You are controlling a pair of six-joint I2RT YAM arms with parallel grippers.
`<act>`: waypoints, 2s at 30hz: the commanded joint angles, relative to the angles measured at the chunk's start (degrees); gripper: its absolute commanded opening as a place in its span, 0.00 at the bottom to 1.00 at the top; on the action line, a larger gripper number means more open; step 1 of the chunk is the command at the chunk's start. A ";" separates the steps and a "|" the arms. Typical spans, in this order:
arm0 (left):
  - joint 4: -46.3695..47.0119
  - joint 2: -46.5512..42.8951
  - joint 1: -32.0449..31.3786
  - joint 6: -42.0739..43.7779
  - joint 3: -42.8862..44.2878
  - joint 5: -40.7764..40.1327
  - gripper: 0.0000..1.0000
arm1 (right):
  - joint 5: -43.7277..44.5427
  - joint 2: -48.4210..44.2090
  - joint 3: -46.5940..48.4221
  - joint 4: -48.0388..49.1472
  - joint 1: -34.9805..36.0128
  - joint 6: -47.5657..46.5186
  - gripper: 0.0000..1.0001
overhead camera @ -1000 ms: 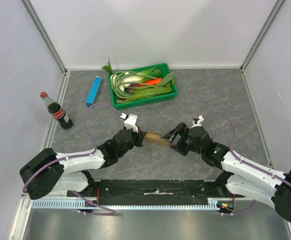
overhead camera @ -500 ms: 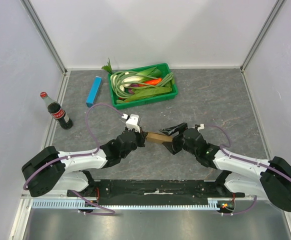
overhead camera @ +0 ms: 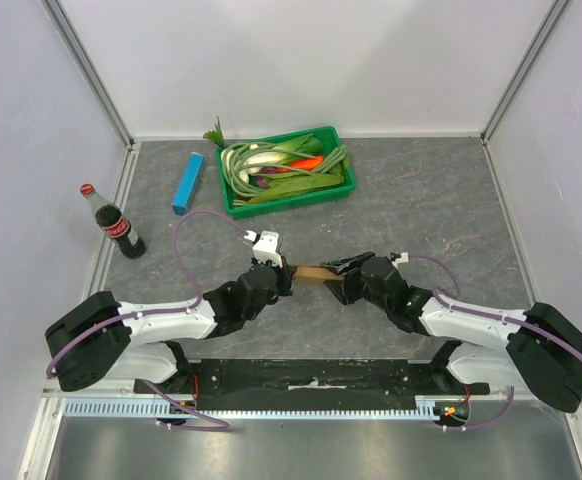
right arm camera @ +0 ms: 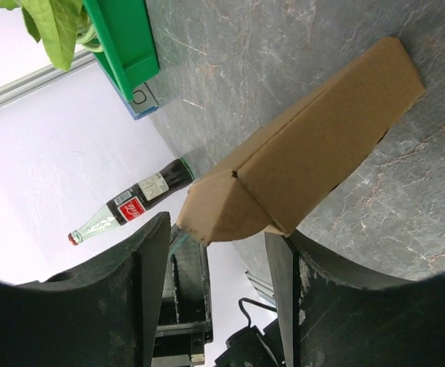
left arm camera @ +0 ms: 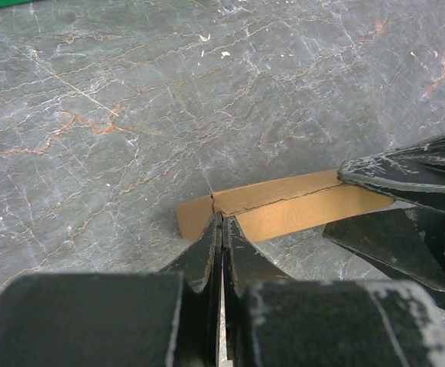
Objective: Fold the paper box
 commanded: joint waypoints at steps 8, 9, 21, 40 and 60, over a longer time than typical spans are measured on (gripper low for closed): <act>-6.15 1.98 -0.85 -0.72 -0.64 0.86 0.02 | 3.38 3.64 -0.80 4.70 0.17 2.67 0.50; -6.06 1.72 -0.85 -0.90 -0.73 1.47 0.02 | 3.38 3.90 -1.23 5.66 0.26 2.76 0.49; -2.19 -6.44 -0.76 1.38 -5.38 9.11 0.46 | 3.82 9.00 -3.87 10.76 0.17 4.78 0.41; -17.75 -1.32 16.72 3.40 11.12 27.93 0.70 | -0.05 -0.65 -3.18 -2.41 -0.27 -21.90 0.79; -29.08 36.07 17.61 15.80 40.14 19.67 0.32 | 4.71 13.99 23.90 -34.15 0.52 -38.91 0.00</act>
